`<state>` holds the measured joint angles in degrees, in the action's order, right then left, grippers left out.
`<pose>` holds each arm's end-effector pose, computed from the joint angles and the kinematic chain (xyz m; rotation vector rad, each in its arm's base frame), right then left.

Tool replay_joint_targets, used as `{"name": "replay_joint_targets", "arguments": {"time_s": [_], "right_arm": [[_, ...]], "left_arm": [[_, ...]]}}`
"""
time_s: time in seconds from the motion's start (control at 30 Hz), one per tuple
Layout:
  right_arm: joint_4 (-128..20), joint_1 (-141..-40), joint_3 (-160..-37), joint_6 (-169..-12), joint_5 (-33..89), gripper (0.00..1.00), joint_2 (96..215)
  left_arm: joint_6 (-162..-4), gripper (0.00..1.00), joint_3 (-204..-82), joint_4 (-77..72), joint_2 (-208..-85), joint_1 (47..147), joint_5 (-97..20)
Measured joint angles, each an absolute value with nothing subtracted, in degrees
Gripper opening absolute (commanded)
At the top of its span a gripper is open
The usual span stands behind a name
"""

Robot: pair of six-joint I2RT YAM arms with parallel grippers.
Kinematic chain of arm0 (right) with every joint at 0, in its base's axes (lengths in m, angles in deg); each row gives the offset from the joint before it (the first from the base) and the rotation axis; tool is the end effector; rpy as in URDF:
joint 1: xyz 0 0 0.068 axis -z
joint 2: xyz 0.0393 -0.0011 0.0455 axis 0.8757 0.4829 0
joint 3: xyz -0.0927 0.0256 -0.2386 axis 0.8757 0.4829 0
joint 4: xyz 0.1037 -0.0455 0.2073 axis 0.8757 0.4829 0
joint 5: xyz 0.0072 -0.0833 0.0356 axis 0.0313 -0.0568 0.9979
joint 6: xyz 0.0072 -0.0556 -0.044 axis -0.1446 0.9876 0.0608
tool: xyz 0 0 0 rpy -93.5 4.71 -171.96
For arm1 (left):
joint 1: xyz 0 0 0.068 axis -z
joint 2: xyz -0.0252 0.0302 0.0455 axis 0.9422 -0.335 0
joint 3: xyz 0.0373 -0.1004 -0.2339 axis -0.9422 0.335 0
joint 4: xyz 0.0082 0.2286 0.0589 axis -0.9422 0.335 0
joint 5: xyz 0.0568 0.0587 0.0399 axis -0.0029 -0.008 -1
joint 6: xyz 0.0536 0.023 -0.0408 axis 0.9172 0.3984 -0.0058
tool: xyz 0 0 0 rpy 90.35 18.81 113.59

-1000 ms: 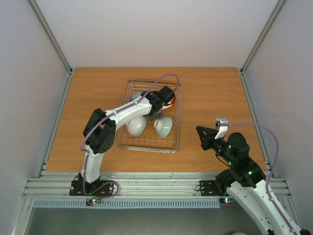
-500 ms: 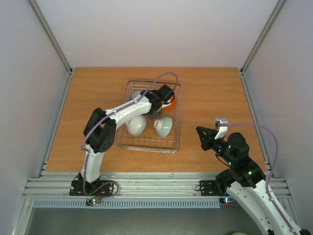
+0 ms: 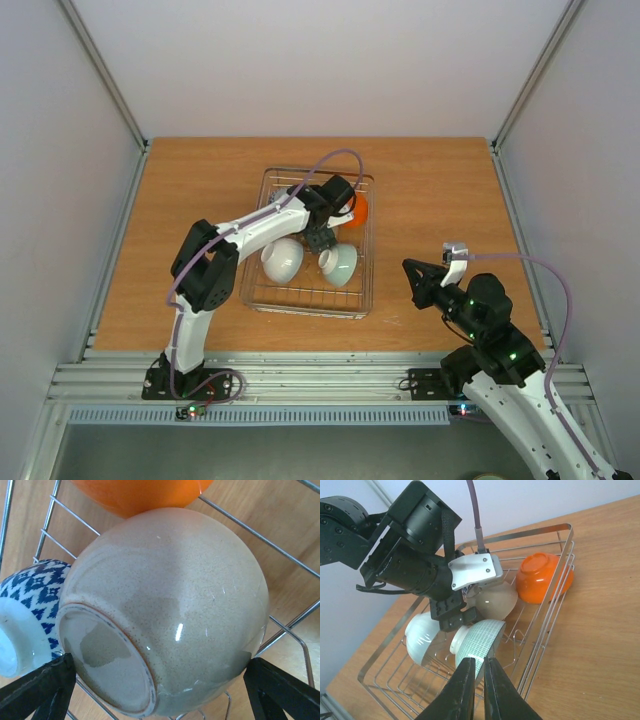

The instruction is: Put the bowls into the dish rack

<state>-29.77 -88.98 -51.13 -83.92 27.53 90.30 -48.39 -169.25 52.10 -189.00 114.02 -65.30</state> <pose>0.0948 0.0582 0.2558 -0.5248 1.7442 0.4553 0.3041 -0.2640 0.1899 1.4609 2.3436 0.3628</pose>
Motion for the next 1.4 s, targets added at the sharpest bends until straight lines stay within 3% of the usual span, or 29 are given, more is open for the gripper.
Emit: {"name": "replay_joint_targets", "arguments": {"time_s": [0.4, 0.83, 1.17, 1.4], "right_arm": [[-29.73, -88.98, -51.13, -83.92, 27.53, 0.09, 90.41], [-29.97, -88.98, -51.13, -83.92, 27.95, 0.12, 92.27], [-29.99, -88.98, -54.23, -83.00, 29.21, 0.38, 97.78], [-29.73, -88.98, -59.00, -81.74, 29.80, 0.47, 104.20]], "left_arm": [[-48.15, 0.99, -168.97, 52.23, -188.74, 114.24, -62.41], [-48.50, 0.99, -165.10, 49.32, -185.17, 114.52, -58.15], [-51.32, 0.99, -163.72, 46.07, -179.82, 113.74, -56.66], [-54.18, 0.99, -161.56, 42.24, -172.76, 110.15, -54.43]]}}
